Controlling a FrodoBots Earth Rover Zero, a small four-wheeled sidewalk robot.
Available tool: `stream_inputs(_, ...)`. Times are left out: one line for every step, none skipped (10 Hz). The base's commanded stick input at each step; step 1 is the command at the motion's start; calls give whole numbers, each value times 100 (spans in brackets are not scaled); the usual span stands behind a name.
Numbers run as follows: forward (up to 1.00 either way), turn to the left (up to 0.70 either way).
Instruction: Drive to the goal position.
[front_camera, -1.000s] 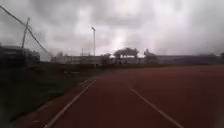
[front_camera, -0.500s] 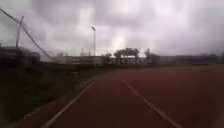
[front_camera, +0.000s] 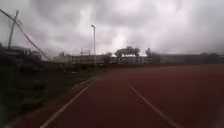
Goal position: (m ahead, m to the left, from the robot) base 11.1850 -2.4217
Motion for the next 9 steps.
stream_inputs(70,0)
stream_inputs(70,0)
stream_inputs(70,0)
stream_inputs(70,0)
stream_inputs(70,0)
stream_inputs(70,0)
stream_inputs(70,0)
stream_inputs(70,0)
stream_inputs(70,0)
